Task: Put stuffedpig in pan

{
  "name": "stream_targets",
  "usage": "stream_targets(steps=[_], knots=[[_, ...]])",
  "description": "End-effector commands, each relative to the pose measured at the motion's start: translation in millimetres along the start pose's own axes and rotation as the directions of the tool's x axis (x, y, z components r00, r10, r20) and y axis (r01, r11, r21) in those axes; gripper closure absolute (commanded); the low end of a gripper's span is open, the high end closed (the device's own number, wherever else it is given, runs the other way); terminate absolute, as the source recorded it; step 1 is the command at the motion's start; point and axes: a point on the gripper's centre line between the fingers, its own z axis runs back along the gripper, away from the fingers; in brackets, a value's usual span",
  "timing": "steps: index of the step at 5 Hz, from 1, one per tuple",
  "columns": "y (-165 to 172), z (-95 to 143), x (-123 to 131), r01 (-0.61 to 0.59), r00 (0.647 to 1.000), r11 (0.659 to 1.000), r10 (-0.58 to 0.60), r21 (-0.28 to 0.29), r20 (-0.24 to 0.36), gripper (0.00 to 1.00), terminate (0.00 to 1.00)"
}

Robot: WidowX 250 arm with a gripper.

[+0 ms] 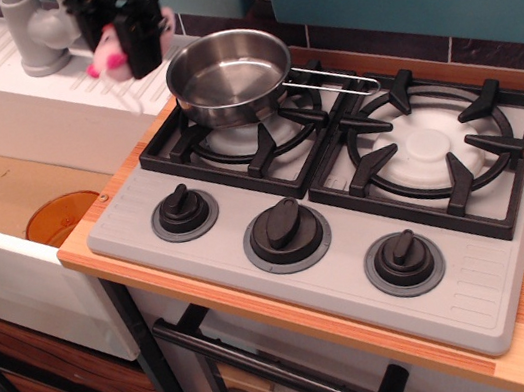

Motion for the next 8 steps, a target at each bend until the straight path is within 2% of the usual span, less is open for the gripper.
stream_targets(steps=[1,2,3,4,6,8], knots=[[-13.0,26.8,22.5,0.003,0.997,1.000,-0.005,0.029,0.080,1.00,0.00],[-19.7,26.3,26.1,0.000,0.995,1.000,0.000,0.002,0.103,1.00,0.00],[-27.1,22.0,26.8,0.002,0.991,1.000,-0.003,0.013,0.130,1.00,0.00],[-26.9,19.4,26.7,0.006,0.989,1.000,-0.009,0.018,0.145,0.00,0.00],[-15.9,21.8,31.1,0.014,0.989,1.000,-0.017,0.020,0.148,0.00,0.00],[-20.9,41.0,14.9,0.007,0.991,0.998,-0.016,0.066,0.136,0.00,0.00]])
